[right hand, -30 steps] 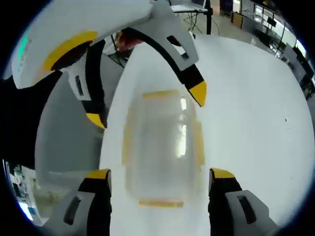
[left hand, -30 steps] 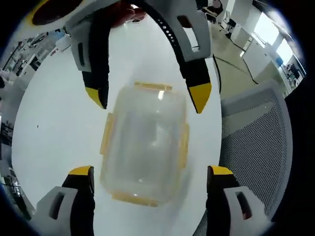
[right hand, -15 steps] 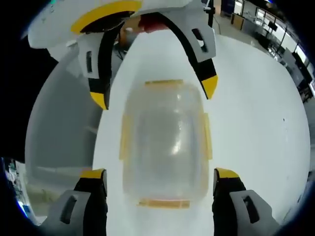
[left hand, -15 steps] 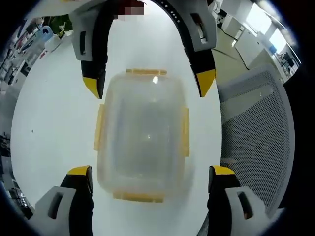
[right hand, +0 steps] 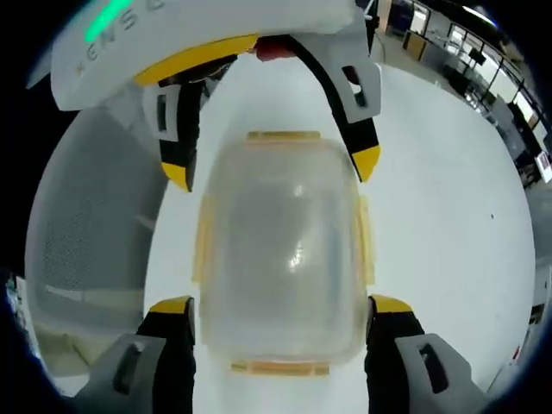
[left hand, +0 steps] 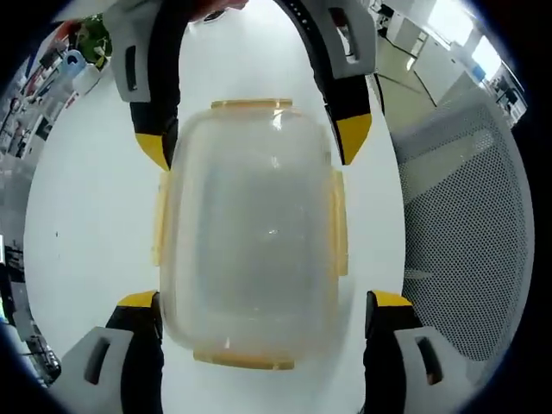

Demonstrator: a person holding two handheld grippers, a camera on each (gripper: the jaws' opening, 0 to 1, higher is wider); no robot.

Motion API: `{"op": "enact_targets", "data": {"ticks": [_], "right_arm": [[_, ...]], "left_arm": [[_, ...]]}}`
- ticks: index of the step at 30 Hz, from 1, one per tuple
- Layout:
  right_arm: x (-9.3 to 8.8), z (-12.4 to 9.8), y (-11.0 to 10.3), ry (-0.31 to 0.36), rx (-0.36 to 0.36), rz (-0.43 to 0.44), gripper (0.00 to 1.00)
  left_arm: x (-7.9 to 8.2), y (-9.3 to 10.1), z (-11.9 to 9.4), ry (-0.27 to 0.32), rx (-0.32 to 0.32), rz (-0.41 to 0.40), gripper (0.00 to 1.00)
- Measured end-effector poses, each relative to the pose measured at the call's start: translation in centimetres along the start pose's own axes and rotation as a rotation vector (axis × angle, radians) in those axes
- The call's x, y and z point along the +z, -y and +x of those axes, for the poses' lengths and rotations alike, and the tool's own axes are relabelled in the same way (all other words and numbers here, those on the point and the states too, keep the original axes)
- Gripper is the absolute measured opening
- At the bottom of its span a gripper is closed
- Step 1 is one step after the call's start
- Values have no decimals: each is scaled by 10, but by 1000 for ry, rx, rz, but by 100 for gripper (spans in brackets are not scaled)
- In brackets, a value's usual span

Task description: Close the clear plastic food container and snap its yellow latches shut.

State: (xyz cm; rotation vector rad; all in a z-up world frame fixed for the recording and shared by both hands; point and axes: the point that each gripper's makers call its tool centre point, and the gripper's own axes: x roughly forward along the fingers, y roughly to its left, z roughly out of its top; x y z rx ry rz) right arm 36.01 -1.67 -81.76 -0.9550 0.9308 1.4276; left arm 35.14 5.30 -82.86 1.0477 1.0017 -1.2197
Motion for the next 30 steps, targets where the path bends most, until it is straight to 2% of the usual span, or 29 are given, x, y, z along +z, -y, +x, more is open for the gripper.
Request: {"op": "enact_targets", "data": {"ticks": [1,3,4,5,13,21,30], "right_arm": [[0,0,-1,3,6,6,80],[0,0,-1,6,3,9,80],[-1,1,-2,8,3,6,79],[-1,1,-2,6,0,9,79],[0,1,-2,29,-4,14,79],[0,1,-2,21,-3,14,79],[6,3,-2,32,-12,40,79]], "left_arm": [[-1,-2,1,-5,14,14,97],[-4,-11,-1,-34,62,66,87],[-4,-11,-1,-37,62,70,85],[-2,-9,0,-17,42,47,85],[-2,-9,0,-21,40,42,85],[-1,-8,0,-13,40,39,85],[-7,-11,-1,-19,33,73,85]]}}
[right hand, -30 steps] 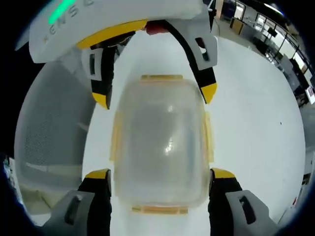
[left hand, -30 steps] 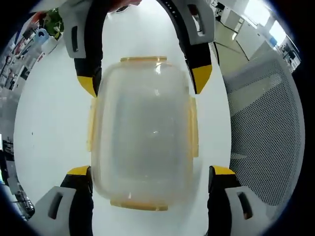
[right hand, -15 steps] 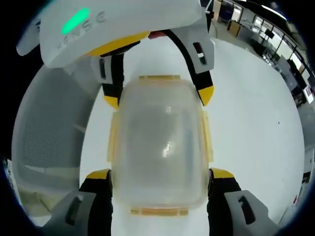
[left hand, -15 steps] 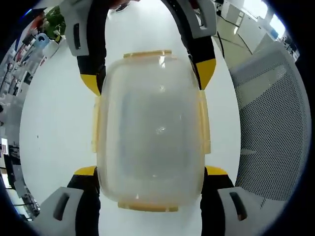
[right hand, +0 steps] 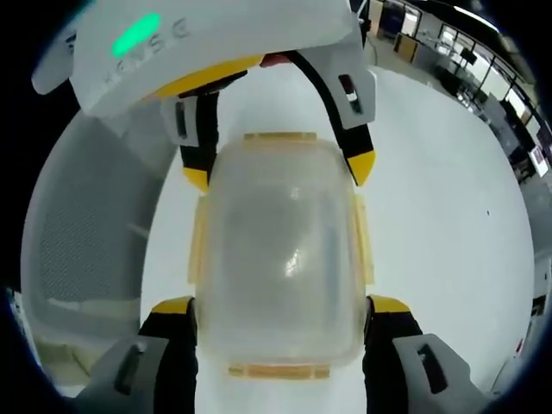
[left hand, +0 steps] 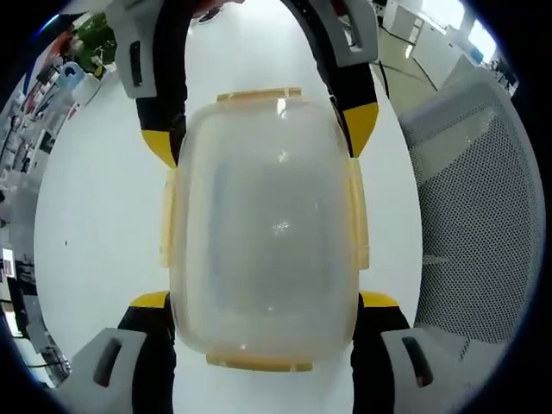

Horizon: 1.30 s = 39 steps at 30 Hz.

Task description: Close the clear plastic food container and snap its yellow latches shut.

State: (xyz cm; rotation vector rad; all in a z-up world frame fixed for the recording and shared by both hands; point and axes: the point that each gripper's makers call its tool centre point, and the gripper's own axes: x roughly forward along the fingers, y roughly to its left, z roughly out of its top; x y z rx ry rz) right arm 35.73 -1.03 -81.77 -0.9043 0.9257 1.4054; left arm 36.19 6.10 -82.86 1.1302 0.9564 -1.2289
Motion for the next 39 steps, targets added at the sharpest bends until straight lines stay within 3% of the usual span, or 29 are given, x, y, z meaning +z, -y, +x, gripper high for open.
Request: {"op": "enact_targets", "data": {"ticks": [14,39], "right_arm": [[8,4,1,-16,-10,23,79],[41,18,3,-14,-20,38,79]], "left_arm": [[-10,-3,-2,-3,-4,27,85],[-45,-4,-8,-13,-9,39,85]]}}
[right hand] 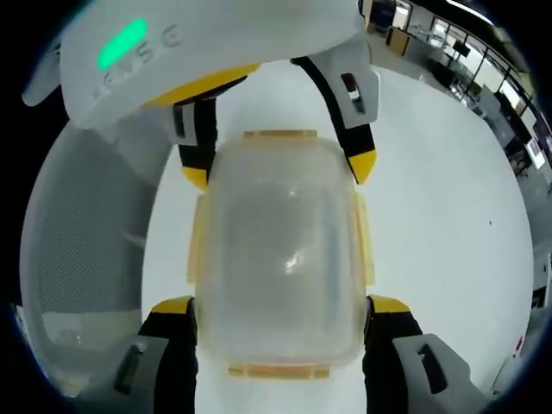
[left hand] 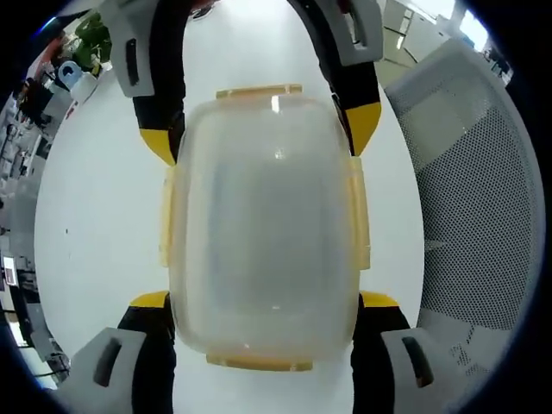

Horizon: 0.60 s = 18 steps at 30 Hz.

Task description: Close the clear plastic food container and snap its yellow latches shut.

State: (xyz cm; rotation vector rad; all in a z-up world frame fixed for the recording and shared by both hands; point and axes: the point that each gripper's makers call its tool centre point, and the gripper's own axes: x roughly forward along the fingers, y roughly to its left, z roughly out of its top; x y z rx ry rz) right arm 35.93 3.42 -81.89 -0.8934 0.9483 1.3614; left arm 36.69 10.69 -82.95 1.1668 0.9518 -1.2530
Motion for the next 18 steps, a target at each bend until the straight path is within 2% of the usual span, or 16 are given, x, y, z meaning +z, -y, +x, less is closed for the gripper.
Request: {"op": "enact_targets", "data": {"ticks": [18], "right_arm": [[27,11,5,11,3,-6,79]], "left_arm": [[-29,-3,-5,2,-2,-10,85]]}}
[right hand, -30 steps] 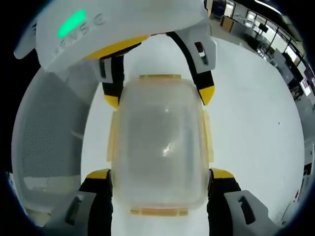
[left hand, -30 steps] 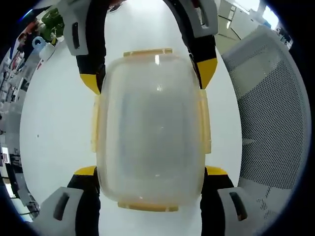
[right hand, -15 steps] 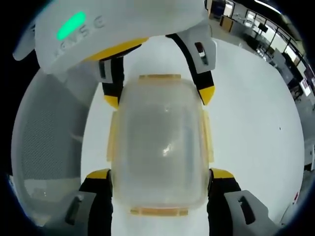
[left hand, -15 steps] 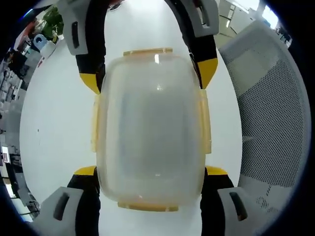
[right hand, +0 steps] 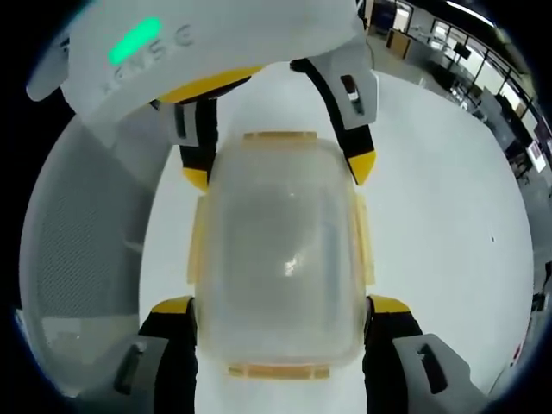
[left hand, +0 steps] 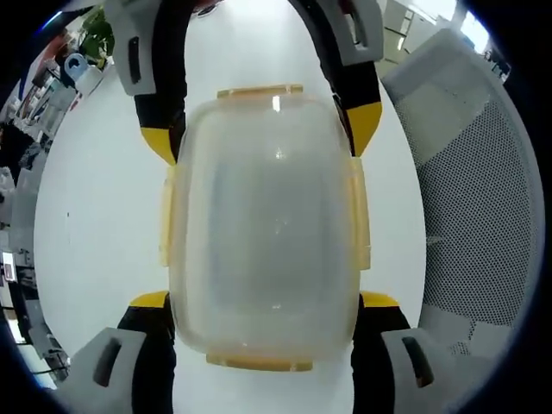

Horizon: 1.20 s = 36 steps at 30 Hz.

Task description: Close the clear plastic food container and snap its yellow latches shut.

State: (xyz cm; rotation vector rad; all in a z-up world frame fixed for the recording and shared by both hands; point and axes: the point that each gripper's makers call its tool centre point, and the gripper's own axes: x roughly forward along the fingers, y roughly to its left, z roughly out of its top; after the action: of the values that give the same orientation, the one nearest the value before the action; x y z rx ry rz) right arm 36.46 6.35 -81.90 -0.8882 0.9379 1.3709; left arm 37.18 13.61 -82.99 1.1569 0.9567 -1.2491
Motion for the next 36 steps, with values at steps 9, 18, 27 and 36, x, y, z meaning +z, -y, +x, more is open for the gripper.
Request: {"op": "enact_targets", "data": {"ticks": [9,18,27,36], "right_arm": [[10,4,3,0,0,-4,79],[12,5,4,-5,1,-4,79],[12,5,4,-8,0,-3,79],[11,6,4,-10,4,-4,79]], "left_arm": [[-10,-2,-1,-4,0,-6,85],[-14,-3,-1,2,0,-11,85],[-13,-3,-1,2,-3,-11,85],[-13,-2,-1,5,-10,-15,86]]}}
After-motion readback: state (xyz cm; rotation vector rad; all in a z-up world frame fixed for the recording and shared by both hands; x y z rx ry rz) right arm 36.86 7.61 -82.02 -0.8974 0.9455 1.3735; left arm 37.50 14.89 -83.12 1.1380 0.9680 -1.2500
